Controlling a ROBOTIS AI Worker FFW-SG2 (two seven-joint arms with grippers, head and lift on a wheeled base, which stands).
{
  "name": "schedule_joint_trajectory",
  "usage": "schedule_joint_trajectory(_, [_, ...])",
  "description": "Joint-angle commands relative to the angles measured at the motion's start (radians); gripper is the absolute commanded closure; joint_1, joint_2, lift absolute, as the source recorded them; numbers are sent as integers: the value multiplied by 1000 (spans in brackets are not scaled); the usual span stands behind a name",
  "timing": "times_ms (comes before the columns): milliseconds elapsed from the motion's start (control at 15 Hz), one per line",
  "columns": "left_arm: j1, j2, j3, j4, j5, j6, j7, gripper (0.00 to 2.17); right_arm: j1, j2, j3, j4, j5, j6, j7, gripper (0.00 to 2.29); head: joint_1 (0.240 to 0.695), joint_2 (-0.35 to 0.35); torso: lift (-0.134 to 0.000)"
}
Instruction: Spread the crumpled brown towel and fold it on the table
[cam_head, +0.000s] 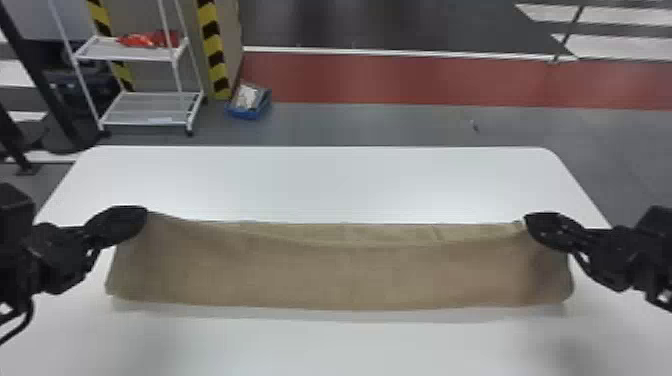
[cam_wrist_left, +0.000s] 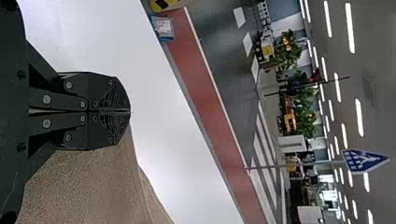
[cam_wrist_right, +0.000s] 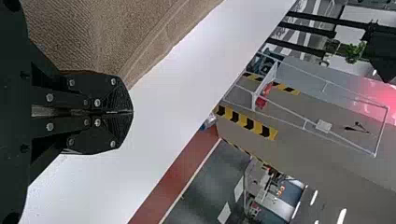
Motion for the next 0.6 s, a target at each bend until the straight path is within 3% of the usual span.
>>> schedule_joint_trajectory(0, [-44,5,-3,53,-34,3,7,1409,-38,0,0,52,-3,-4,-4,1477,695,-53,-124])
schedule_joint_trajectory(533, [-102,17,-12,142,-85,10,29,1409,-95,8,30,115,1,2,-27,1477,695,-43,-124])
